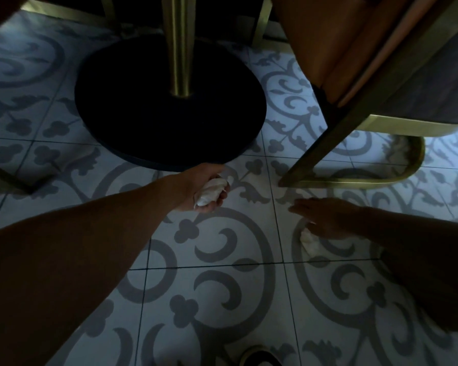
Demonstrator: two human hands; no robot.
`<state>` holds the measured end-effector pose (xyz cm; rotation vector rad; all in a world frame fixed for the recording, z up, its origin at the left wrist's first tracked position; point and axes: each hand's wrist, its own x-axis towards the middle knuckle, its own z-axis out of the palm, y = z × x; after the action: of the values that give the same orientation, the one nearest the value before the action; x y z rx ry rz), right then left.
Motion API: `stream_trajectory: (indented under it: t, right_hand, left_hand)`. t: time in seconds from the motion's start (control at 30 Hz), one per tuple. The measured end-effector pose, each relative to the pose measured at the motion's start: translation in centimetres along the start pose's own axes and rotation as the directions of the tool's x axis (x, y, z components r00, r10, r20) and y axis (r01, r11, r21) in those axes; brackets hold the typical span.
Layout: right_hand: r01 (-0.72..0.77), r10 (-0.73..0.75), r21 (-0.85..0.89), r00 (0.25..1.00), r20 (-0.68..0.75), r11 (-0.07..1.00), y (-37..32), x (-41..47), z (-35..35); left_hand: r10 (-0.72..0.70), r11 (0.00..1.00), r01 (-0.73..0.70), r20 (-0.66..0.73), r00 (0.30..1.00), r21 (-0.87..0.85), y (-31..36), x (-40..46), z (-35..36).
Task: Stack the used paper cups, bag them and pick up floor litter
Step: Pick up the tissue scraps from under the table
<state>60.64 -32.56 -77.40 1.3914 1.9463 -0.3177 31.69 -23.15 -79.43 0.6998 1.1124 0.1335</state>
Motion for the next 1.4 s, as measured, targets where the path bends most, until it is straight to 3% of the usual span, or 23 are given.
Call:
stream_trajectory:
  t: [0.1, 0.2, 0.4, 0.7, 0.9, 1.03, 1.17, 1.3, 1.4]
  right_hand:
    - [-0.136, 0.128, 0.122, 0.989, 0.07, 0.983, 0.3, 0.0, 1.9]
    - [-0.176, 0.147, 0.167, 0.974, 0.171, 0.97, 0.1, 0.1, 3.4]
    - [-0.148, 0.083, 0.332, 0.976, 0.201, 0.932, -1.8, 0.8, 4.8]
    - [0.025, -0.078, 0.236, 0.973, 0.217, 0.971, -4.5, 1.3, 4.8]
    - [0.004, -0.054, 0.331, 0.988, 0.142, 0.944, -4.7, 2.9, 3.7]
    - [-0.002, -0.026, 0.356, 0.997, 0.072, 0.934, -4.5, 4.2, 2.0]
    - [0.069, -0.047, 0.362, 0.997, -0.067, 0.93, -5.1, 5.6, 0.4]
    - [0.191, -0.13, 0.355, 0.973, -0.19, 0.915, -6.5, 7.9, -2.4]
    - [0.289, -0.16, 0.384, 0.929, -0.335, 0.877, -7.9, 9.9, -5.5]
  left_hand:
    - [0.013, 1.0, -0.014, -0.036, 0.999, -0.026, 0.1, 0.4, 0.0]
    - [0.031, 0.998, -0.033, -0.053, 0.998, -0.052, 0.1, 0.7, -0.3]
    - [0.039, 0.992, -0.047, -0.076, 0.996, -0.115, 0.2, 0.6, -1.0]
    - [0.088, 0.988, -0.1, -0.102, 0.991, -0.117, 0.3, 0.0, -1.6]
    - [0.134, 0.979, -0.148, -0.105, 0.986, -0.141, 0.5, -1.0, -1.8]
    - [0.167, 0.964, -0.2, -0.184, 0.969, -0.173, 0.5, -1.9, -2.2]
    - [0.226, 0.923, -0.328, -0.403, 0.887, -0.203, 0.3, -3.4, -3.2]
    - [0.309, 0.816, -0.507, -0.533, 0.788, -0.278, -0.2, -5.0, -5.4]
    - [0.293, 0.784, -0.546, -0.6, 0.744, -0.295, -0.9, -6.3, -7.4]
